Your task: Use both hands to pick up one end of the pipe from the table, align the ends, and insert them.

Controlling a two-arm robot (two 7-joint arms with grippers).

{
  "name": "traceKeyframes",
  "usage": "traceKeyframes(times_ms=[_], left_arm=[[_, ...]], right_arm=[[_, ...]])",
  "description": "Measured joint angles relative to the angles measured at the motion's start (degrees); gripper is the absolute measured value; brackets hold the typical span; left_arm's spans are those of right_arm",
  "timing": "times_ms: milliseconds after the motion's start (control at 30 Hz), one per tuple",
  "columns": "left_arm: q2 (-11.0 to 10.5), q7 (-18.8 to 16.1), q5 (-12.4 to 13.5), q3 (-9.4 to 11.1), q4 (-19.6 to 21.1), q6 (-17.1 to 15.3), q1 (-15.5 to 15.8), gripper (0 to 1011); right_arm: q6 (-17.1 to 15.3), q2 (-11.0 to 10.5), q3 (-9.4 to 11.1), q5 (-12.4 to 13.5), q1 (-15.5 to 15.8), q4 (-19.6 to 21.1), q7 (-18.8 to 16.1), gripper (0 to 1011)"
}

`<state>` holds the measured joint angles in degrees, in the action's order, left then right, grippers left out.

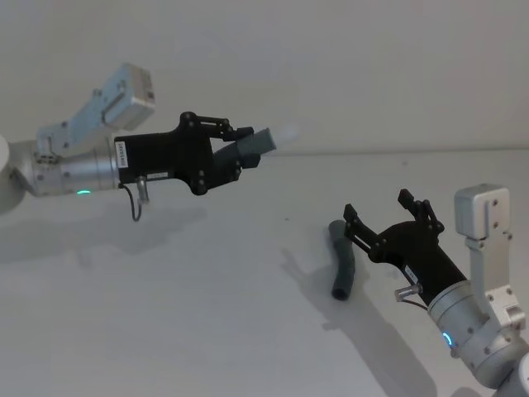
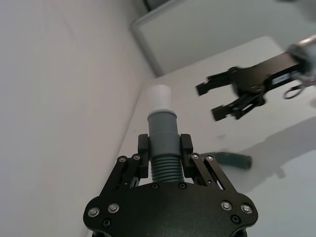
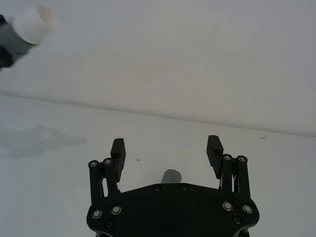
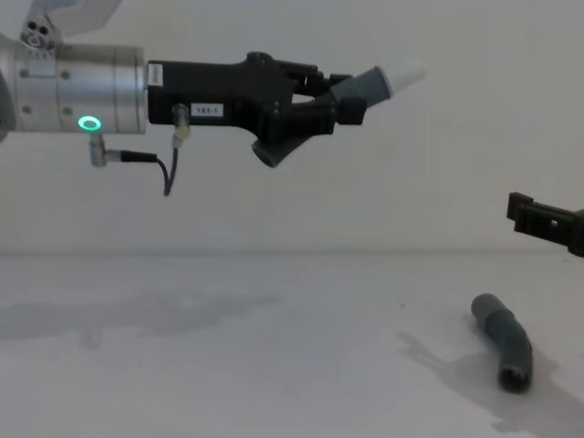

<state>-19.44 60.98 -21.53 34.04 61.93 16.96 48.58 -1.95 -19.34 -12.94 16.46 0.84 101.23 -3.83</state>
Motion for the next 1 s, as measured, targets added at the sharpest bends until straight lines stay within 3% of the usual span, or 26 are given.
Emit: traceKeyframes(times_ms=[333,533,767,1000], left_arm=[[-0.9,10.1,-5.6,-0.2,-1.6,5.0,1.8,336],[-1.8,13.8,-7.4,-0.2,-1.7,6.4,2.2,339],[-2.7,15.2,-8.1,-0.1,-1.1,7.3,2.3,339],[-3.4,14.0,-7.6,0.0,-0.2,7.9,2.0,339]], right_arm=[[0.0,0.0,0.0,0.0,0.0,0.0,0.0,1000],[0.0,0.0,0.0,0.0,0.0,0.0,0.0,1000],[0.0,0.0,0.0,0.0,0.0,0.0,0.0,1000],[0.0,0.0,0.0,0.0,0.0,0.0,0.0,1000]])
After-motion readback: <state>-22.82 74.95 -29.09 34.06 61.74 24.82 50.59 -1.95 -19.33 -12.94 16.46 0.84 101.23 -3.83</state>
